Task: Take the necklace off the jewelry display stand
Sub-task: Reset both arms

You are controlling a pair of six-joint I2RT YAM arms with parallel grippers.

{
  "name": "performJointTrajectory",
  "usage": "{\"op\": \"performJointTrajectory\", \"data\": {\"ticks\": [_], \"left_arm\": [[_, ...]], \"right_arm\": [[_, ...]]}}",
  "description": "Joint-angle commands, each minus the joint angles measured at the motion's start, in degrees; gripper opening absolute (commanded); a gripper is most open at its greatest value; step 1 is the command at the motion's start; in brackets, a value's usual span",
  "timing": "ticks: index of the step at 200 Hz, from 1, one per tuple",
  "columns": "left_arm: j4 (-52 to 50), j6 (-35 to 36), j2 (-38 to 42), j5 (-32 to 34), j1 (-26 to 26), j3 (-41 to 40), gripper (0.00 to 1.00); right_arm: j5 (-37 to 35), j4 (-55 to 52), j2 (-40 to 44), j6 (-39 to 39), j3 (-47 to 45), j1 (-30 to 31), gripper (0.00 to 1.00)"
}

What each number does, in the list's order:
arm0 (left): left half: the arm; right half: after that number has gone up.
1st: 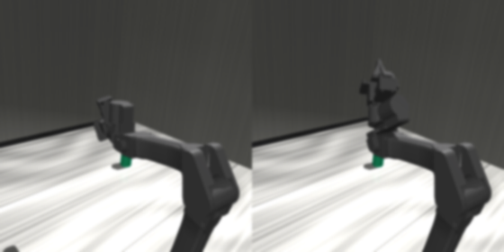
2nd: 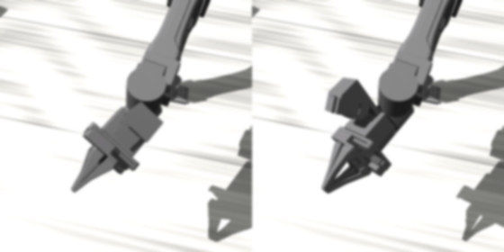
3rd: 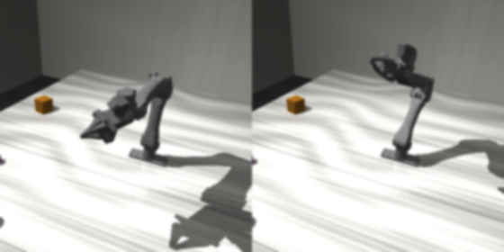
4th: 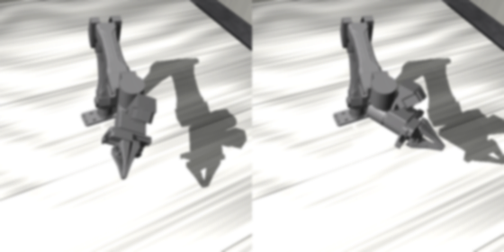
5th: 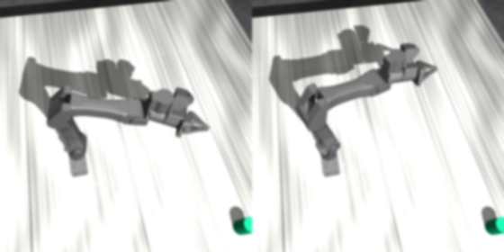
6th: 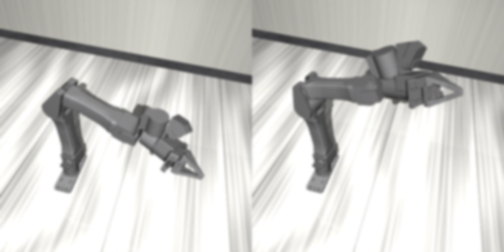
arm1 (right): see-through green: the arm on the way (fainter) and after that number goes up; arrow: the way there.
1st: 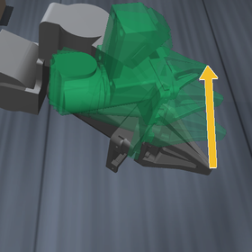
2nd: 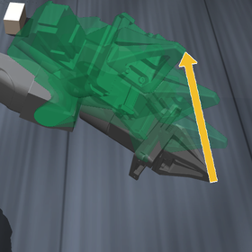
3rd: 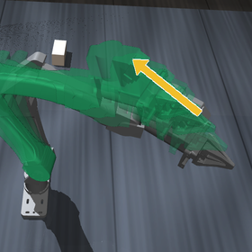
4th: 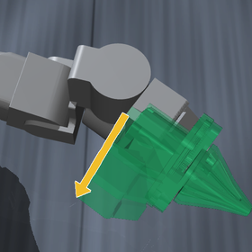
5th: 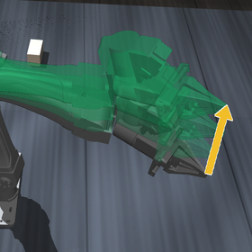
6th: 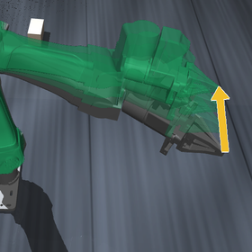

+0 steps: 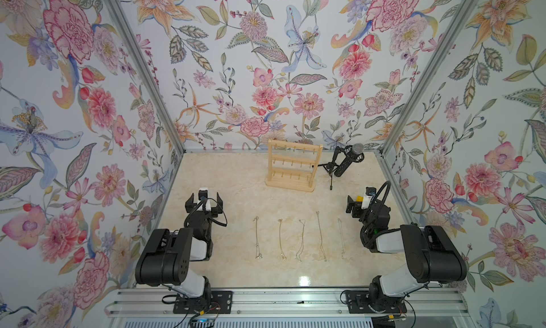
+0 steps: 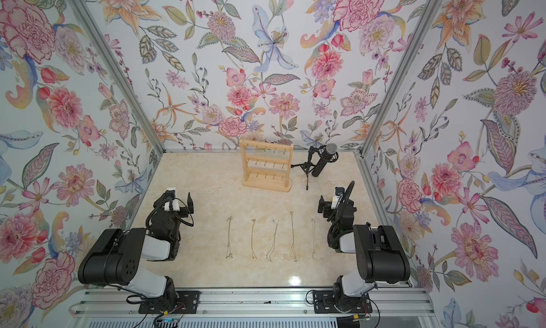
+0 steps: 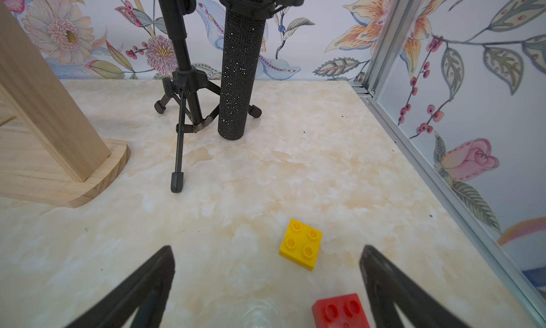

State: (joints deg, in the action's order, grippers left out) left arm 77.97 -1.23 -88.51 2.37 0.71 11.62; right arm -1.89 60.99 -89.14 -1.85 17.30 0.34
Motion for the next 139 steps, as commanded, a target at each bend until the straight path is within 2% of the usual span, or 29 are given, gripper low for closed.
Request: {"op": "performJointTrajectory", "data": {"ticks": [1, 139], "left_arm": [[1.4, 0.6, 0.0, 1.2, -0.7, 0.1, 0.99], [0.4, 0.5, -0.2, 1.2, -0.7, 0.7, 0.99]], "right_arm": [[0.2, 0.5, 0.9, 0.1, 0.2, 0.6, 1.0], [-1.6, 1.0, 0.9, -0.4, -0.1, 1.5, 1.0]]}}
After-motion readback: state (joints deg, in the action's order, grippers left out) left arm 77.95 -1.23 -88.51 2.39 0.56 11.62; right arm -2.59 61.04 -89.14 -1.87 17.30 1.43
